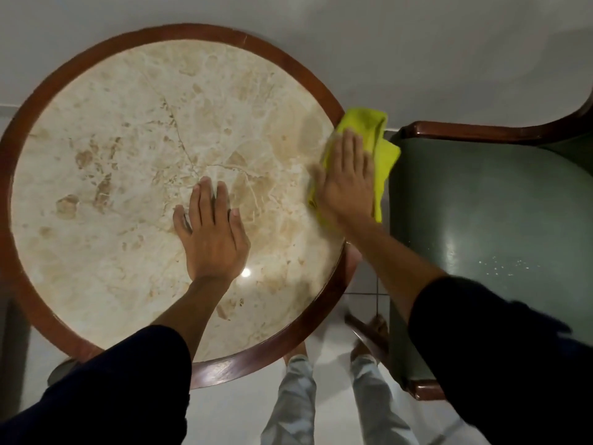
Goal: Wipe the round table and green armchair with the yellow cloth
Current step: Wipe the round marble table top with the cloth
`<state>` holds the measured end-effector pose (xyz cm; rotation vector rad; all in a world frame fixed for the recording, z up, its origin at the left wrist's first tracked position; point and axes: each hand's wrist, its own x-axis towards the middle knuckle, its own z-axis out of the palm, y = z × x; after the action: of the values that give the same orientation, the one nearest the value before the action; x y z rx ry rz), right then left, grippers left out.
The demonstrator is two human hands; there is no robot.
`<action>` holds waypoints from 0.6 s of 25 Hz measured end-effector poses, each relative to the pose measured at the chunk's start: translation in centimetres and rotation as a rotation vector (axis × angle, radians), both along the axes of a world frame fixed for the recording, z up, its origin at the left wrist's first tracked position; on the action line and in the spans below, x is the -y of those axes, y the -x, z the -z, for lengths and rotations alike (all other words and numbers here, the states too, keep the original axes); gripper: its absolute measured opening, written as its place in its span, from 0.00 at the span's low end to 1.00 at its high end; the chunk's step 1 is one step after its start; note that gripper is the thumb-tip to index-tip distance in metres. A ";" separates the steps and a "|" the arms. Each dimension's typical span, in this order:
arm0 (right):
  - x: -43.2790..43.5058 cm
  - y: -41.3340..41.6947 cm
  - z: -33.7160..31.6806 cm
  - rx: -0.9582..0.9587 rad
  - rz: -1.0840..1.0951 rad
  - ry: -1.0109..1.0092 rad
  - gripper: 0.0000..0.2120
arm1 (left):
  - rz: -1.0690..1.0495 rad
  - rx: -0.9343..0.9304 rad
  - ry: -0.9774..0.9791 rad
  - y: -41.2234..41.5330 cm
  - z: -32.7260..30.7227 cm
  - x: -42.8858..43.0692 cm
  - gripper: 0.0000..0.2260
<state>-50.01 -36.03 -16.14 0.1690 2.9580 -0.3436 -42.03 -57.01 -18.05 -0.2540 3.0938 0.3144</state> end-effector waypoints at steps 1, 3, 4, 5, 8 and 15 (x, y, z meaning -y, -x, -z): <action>1.7 1.2 0.0 0.015 -0.009 -0.018 0.31 | 0.003 -0.005 -0.004 0.0 0.0 -0.1 0.23; 4.8 -1.6 0.3 -0.005 -0.268 -0.091 0.30 | -0.027 -0.026 -0.082 0.1 -0.5 -0.3 0.22; 5.7 -5.1 0.1 -0.002 -0.489 -0.111 0.29 | -0.058 -0.049 -0.160 0.1 -1.0 -0.3 0.21; 6.0 -8.9 -0.5 0.006 -0.693 -0.051 0.29 | -0.095 -0.081 -0.257 0.2 -1.7 -0.1 0.21; 3.5 -15.3 -2.6 -0.062 -0.611 0.243 0.30 | -0.038 -0.076 -0.451 0.4 -3.9 1.3 0.24; 1.1 -24.4 -4.6 0.578 1.052 1.435 0.31 | 0.243 0.439 -0.654 -2.3 -6.5 0.7 0.43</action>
<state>-25.62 -37.11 -11.49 1.2369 1.2641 -1.8819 -39.70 -57.73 -11.54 0.0663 2.3952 1.0542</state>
